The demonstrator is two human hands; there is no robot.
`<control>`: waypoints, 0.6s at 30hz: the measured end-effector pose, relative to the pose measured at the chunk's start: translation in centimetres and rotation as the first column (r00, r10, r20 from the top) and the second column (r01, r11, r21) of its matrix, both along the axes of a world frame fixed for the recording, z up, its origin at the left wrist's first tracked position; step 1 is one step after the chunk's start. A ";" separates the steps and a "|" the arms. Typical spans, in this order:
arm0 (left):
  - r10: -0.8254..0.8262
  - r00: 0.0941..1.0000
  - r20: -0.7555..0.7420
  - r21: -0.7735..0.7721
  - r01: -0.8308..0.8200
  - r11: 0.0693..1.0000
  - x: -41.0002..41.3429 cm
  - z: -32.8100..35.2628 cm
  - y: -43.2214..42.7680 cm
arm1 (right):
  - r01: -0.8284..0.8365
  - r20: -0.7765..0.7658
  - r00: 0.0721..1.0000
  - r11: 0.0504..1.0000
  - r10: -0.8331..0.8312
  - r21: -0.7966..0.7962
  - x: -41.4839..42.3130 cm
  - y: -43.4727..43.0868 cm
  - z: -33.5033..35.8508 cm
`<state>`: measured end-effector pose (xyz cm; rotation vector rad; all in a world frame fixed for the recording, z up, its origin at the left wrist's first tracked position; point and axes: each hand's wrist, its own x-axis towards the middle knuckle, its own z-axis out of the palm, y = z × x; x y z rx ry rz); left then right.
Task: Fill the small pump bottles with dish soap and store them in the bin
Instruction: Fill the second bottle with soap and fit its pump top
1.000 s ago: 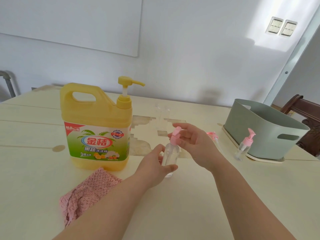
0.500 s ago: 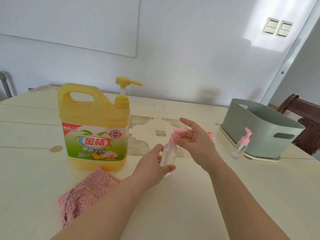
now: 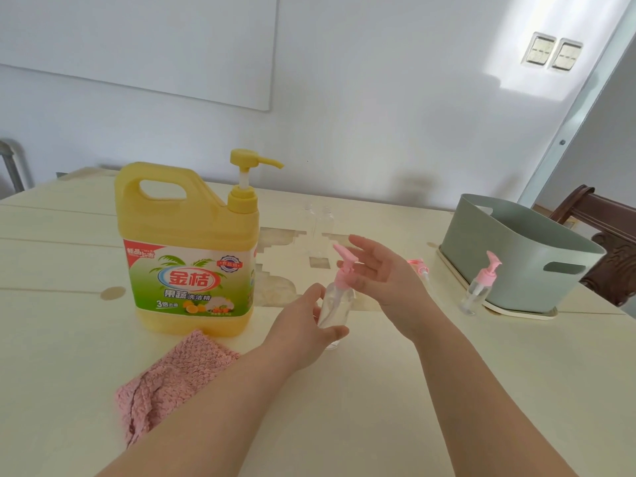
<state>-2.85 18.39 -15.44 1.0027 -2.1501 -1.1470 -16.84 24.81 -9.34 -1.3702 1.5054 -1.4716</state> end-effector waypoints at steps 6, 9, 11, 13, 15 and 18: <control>-0.001 1.000 -0.022 0.022 0.002 1.000 0.1 0.0 0.1 | 0.109 -0.149 0.983 0.994 -0.110 -0.010 0.1 -0.4 -0.1; 0.000 1.000 -0.025 0.021 0.001 1.000 0.1 0.0 0.1 | -0.025 -0.034 0.999 1.000 0.026 0.017 0.1 -0.2 -0.4; -0.001 1.000 -0.028 0.019 0.002 1.000 0.1 0.0 0.1 | -0.044 -0.011 0.999 0.999 0.044 0.014 0.1 -0.1 -0.6; 0.000 1.000 -0.026 0.016 0.001 1.000 0.1 0.0 0.1 | 0.030 -0.046 0.998 1.000 -0.030 -0.003 0.2 -0.4 -0.7; 0.003 1.000 -0.028 0.024 -0.002 1.000 0.1 0.1 0.1 | 0.093 -0.103 0.990 0.996 -0.093 -0.002 0.4 -0.6 -0.8; 0.003 1.000 -0.022 0.015 -0.002 1.000 0.1 0.2 0.1 | 0.022 -0.043 0.999 1.000 -0.022 0.000 0.2 -0.5 -0.8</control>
